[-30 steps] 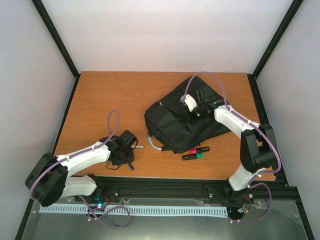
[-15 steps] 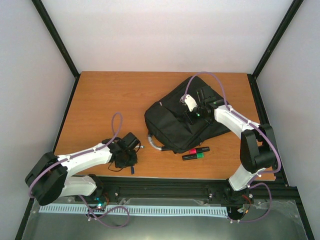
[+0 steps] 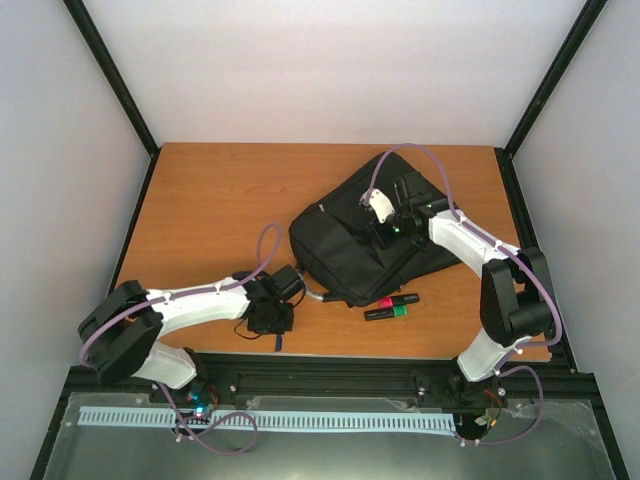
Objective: Pack the student bag
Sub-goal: Pick up the stationery from the center of the board, then place the stationery in the student bag.
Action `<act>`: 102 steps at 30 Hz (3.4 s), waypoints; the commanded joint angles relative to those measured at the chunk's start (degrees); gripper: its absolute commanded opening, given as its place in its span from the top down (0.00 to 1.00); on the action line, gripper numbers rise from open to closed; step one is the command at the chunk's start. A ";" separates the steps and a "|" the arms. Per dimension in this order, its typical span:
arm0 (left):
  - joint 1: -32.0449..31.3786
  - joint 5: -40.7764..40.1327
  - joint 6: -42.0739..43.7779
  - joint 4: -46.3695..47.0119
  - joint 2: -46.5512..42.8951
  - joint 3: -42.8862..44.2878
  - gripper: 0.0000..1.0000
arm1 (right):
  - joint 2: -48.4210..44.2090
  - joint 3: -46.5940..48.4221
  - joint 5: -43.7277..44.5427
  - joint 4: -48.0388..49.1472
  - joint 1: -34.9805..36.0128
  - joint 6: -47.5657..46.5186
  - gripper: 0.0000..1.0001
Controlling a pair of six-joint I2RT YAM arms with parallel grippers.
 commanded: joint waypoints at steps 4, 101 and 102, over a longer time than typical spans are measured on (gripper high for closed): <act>-1.02 -3.79 8.18 -6.36 6.53 3.95 0.83 | -0.82 -1.00 -0.53 -2.18 -0.51 -0.62 0.97; -1.76 10.73 16.97 26.00 20.94 27.04 0.87 | -11.75 -4.17 -2.72 0.97 -1.14 -2.48 0.97; -1.69 9.90 16.92 25.99 21.65 27.76 0.89 | -11.74 -4.17 -2.71 0.87 -1.16 -2.55 0.97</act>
